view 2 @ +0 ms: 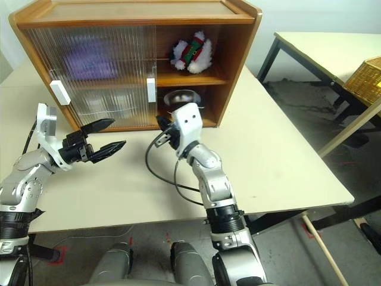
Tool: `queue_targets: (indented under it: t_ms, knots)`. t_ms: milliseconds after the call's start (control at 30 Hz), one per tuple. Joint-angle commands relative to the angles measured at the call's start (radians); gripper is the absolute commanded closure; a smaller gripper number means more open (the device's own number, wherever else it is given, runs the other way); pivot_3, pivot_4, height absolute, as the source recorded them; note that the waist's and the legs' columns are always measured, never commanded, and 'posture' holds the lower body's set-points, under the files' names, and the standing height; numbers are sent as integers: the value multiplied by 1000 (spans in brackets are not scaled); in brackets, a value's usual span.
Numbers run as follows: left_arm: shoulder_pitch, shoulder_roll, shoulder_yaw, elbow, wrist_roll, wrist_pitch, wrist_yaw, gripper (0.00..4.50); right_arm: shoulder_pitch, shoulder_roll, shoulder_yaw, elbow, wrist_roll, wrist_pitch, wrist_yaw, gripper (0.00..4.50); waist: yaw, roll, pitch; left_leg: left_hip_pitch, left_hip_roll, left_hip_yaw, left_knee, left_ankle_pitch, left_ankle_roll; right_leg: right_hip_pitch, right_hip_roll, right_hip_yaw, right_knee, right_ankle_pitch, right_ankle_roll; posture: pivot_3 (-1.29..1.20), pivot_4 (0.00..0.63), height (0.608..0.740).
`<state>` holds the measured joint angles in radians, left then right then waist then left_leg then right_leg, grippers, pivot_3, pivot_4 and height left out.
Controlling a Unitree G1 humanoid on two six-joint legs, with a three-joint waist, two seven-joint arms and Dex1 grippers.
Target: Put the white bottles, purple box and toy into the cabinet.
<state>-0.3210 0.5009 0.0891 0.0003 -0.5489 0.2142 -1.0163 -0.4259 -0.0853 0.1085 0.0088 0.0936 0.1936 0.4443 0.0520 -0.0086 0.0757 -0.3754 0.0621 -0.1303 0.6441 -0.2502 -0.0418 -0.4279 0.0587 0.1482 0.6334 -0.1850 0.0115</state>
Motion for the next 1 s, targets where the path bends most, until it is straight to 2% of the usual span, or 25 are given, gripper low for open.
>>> queue_targets:
  t_ms: [33, 167, 433, 700, 833, 1000]
  knots:
    - [21, 20, 24, 11, 12, -15, -3, 0, -30, 25, 30, -26, 3, 58, -21, 4452, 0, 0, 0, 0, 0, 0, 0, 0, 0, 0, 0, 0, 0, 0, 0, 137, 88, 740]
    - [29, 20, 27, 12, 11, -21, -2, 0, -85, 49, 43, 10, 2, 61, -29, 4452, 5, 0, 0, -1, -1, -1, 0, 0, -1, -1, 0, 0, 0, 0, 0, 141, 89, 740]
    - [37, 6, 18, 5, 14, -28, 8, 0, -298, 113, 16, 309, -20, -62, -81, 4452, 7, 0, 0, -6, -1, -2, -2, 0, -1, -9, 0, 0, 0, 2, -5, 156, 87, 740]
    - [49, 5, 24, 2, 13, -34, 10, 0, -398, 135, -8, 504, -34, -161, -144, 4452, 13, 0, 0, -8, -1, -2, -2, 0, -1, -11, 0, 0, 0, 5, -13, 165, 87, 740]
    - [51, 3, 23, 3, 13, -38, 10, 0, -406, 134, -8, 520, -50, -179, -175, 4452, 16, 0, 0, -9, -1, -2, -2, 0, -1, -11, 0, 0, 0, 4, -13, 161, 87, 740]
    - [46, 0, 16, 13, 18, -46, 6, 0, -358, 133, 10, 438, -72, -157, -195, 4452, 16, 0, 0, -8, -1, -2, -2, 0, -1, -11, 0, 0, 0, 5, -13, 149, 88, 740]
